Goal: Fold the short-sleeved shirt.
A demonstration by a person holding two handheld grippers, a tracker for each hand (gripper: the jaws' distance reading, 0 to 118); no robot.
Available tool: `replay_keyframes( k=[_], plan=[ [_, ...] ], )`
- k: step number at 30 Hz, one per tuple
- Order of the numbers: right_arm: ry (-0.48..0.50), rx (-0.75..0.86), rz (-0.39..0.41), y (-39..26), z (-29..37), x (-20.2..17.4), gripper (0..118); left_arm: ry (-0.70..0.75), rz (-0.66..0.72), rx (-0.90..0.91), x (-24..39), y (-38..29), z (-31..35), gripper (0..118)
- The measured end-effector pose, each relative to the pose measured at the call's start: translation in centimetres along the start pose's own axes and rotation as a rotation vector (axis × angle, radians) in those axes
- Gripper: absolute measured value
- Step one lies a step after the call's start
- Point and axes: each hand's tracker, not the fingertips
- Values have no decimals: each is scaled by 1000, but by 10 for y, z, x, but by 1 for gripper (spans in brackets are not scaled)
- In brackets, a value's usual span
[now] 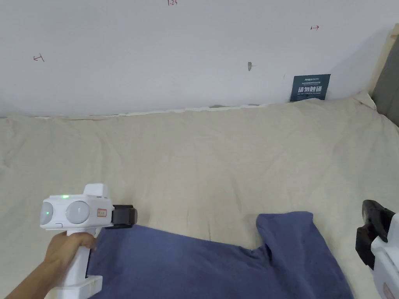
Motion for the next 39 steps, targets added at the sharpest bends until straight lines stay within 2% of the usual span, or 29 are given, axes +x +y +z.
replay_keyframes(
  k=[3,5,7,8,9,10,11,13,15,16,17,18,20,21,22,26,27,28,30,32,33,34,35,37,39],
  plan=[
    [-21,-24,25,-8,-12,1,1,60,22,-43,-12,-3,-38,103],
    [-26,-47,26,-13,-18,1,1,76,44,-101,-16,-7,-54,90],
    [-26,-71,28,-19,-23,2,1,80,47,-117,-16,-14,-66,72],
    [-24,-81,32,-22,-26,2,1,95,30,-111,-12,-18,-65,69],
    [-17,-102,34,-24,-29,2,1,102,-2,-61,-9,-20,-60,55],
    [-2,-131,26,-27,-32,2,1,96,-17,-37,-5,-21,-56,21],
    [13,-154,6,-29,-35,3,3,76,-26,-42,-2,-21,-53,0],
    [42,-220,-34,-36,-46,6,4,52,-42,-32,2,-22,-48,1],
    [56,-287,-78,-45,-58,9,31,81,-66,-7,6,-22,-40,0],
    [79,-349,-85,-50,-66,10,50,93,-68,38,6,-21,-31,0],
    [95,-397,-112,-56,-73,11,50,85,-63,57,7,-20,-23,0],
    [105,-442,-125,-65,-82,10,58,66,-55,80,7,-20,-13,0],
    [104,-558,-162,-84,-100,11,101,44,-56,120,7,-19,7,0],
    [89,-596,-155,-94,-108,9,114,33,-54,141,11,-20,23,0],
    [84,-631,-150,-102,-115,8,118,24,-56,157,12,-21,35,0],
    [61,-744,-107,-134,-145,5,112,0,-59,192,13,-25,67,0],
    [68,-735,-114,-139,-148,4,102,0,-61,196,14,-26,72,0],
    [72,-745,-125,-145,-151,3,83,0,-66,203,14,-28,77,0],
    [69,-784,-141,-156,-156,3,56,5,-70,208,15,-29,82,0],
    [70,-743,-157,-156,-147,3,51,5,-61,206,14,-32,85,0],
    [82,-745,-150,-154,-146,3,38,7,-54,206,14,-32,87,0],
    [82,-745,-148,-151,-143,2,4,12,-50,207,14,-33,88,0],
    [99,-741,-153,-153,-145,4,4,15,-47,208,14,-35,91,0],
    [96,-711,-59,-144,-142,2,4,24,-38,216,11,-36,93,0],
    [71,-638,-53,-123,-124,1,4,28,-26,231,11,-39,103,0]
  ],
)
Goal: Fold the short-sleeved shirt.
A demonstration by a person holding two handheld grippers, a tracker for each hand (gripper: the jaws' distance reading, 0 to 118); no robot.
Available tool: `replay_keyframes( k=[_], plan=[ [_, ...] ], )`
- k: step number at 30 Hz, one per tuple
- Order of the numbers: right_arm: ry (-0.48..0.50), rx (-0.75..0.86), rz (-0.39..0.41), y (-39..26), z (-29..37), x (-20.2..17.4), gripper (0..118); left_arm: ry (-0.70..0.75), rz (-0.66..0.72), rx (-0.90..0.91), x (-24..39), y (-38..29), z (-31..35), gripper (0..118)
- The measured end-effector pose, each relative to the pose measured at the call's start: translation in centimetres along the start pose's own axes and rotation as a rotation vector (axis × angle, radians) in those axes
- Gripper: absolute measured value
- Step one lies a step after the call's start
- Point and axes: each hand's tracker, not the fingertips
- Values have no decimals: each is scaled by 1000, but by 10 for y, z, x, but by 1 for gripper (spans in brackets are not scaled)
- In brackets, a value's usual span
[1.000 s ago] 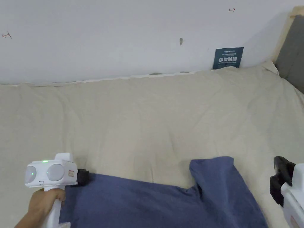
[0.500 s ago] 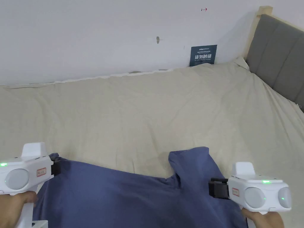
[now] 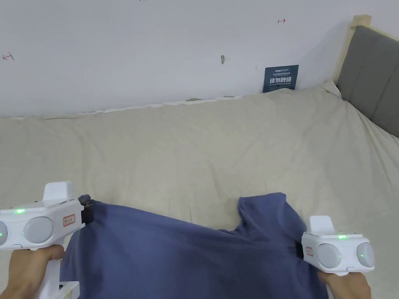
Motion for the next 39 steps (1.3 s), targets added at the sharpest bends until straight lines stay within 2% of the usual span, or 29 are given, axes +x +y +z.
replay_keyframes(
  k=[2,4,9,17,19,25,30,35,39],
  plan=[
    [-7,105,4,12,31,-1,4,6,4,24,1,3,15,0],
    [-20,225,78,31,61,1,4,23,6,76,-1,11,35,0],
    [-49,499,156,94,150,-10,4,36,64,240,-13,55,95,0],
    [-17,837,173,214,273,-24,4,158,43,508,-34,168,184,0],
    [8,899,150,242,296,-26,4,196,44,569,-36,194,199,0],
    [32,1021,111,312,337,-29,4,241,96,686,-45,253,222,0],
    [64,1052,83,341,343,-30,4,260,90,720,-50,272,209,0],
    [95,1025,76,343,305,-28,4,283,44,690,-48,259,161,0],
    [108,944,85,325,253,-36,4,276,37,599,-49,229,105,0]
  ],
)
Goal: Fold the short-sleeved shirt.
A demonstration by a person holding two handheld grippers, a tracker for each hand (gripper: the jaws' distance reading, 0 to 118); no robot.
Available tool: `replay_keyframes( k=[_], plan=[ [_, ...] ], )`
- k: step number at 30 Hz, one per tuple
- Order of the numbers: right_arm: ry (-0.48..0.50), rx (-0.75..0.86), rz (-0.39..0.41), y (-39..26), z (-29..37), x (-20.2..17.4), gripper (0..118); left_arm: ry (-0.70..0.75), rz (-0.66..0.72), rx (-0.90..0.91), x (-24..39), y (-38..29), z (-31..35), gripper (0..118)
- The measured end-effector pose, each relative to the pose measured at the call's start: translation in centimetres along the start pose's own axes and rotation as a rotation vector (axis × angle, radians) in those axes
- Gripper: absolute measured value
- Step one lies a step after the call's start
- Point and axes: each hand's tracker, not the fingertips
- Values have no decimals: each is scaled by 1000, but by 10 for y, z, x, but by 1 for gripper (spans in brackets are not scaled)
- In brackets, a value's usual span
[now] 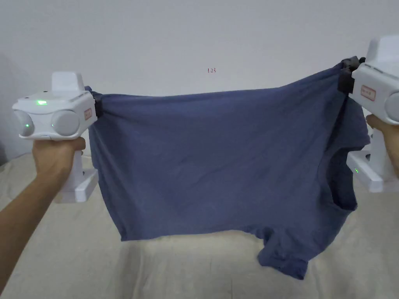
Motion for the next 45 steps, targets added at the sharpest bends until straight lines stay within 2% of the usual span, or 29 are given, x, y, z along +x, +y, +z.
replay_keyframes(
  k=[3,6,11,17,22,28,34,42,43,44,45],
  plan=[
    [29,-92,-40,-51,-18,2,4,-7,-13,-91,5,-53,-13,0],
    [43,-180,-48,-105,-23,0,4,-16,-20,-171,6,-108,-14,0],
    [76,-348,-99,-193,2,-6,4,-41,-14,-340,1,-196,11,0],
    [114,-527,-159,-280,86,-6,4,-53,-28,-506,-20,-290,73,0],
    [141,-655,-216,-336,171,1,4,-61,-10,-635,-36,-344,152,0],
    [119,-752,-283,-374,263,10,4,-43,48,-700,-54,-375,232,0],
    [101,-797,-293,-391,325,8,4,-41,21,-727,-59,-385,286,0],
    [22,-973,-320,-427,342,-2,4,-22,-3,-824,-63,-417,304,1],
    [16,-989,-319,-431,341,-4,5,-18,-1,-815,-60,-412,308,2],
    [17,-977,-317,-431,341,-5,6,-14,2,-814,-59,-410,307,9],
    [14,-973,-309,-426,342,-10,12,-4,3,-818,-59,-407,306,24]
  ],
)
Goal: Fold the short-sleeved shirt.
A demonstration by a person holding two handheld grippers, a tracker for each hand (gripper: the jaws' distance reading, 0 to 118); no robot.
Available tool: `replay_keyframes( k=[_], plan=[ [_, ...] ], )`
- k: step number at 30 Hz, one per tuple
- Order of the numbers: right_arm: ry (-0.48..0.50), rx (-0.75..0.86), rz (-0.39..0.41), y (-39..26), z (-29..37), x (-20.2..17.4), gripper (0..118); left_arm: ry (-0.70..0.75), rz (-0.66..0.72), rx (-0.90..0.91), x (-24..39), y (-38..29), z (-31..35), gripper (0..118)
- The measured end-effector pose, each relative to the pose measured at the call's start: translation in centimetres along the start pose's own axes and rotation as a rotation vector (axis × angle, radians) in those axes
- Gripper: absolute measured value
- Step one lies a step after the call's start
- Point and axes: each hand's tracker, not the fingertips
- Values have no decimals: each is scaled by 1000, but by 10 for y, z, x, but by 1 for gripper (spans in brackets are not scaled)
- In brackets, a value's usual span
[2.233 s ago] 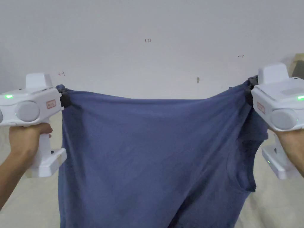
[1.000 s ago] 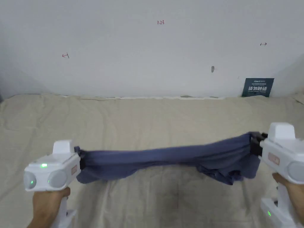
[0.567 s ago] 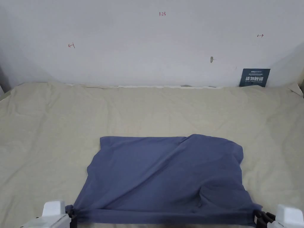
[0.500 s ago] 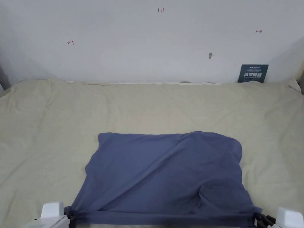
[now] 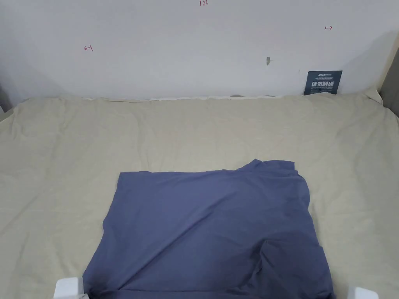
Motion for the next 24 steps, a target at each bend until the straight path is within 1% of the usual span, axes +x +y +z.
replay_keyframes(
  k=[1,2,3,4,5,6,9,12,15,17,18,19,20,21,22,23,24],
  plan=[
    [-17,3,10,4,5,-3,31,17,4,0,0,2,3,59],
    [-36,9,18,9,11,-6,52,20,9,-3,0,5,8,84],
    [-43,32,29,16,18,-8,73,11,23,5,-1,9,14,107],
    [-32,87,39,23,30,-15,93,-14,39,43,1,15,23,118],
    [-26,135,45,31,41,-20,103,-21,50,88,3,21,32,118],
    [-24,200,51,41,54,-25,108,-25,53,170,6,30,45,118],
    [-17,388,77,73,98,-46,108,-60,42,323,19,59,82,118],
    [0,545,112,95,136,-66,108,-70,32,512,34,81,119,116],
    [-27,678,143,104,162,-84,108,-61,50,649,47,97,148,115],
    [-59,736,160,108,172,-92,108,-51,68,723,53,104,162,109],
    [-72,761,169,109,175,-96,108,-50,75,756,55,107,166,103],
    [-76,773,185,109,179,-100,107,-49,77,784,57,108,169,90],
    [-76,790,199,109,180,-101,104,-45,76,800,59,109,171,78],
    [-69,816,223,108,183,-103,96,-40,61,805,61,109,172,62],
    [-75,816,222,107,184,-106,77,-36,47,810,62,110,171,35],
    [-83,818,225,106,185,-109,55,-33,29,810,63,110,171,14],
    [-93,825,227,107,184,-109,26,-32,19,808,63,110,170,1]
  ],
)
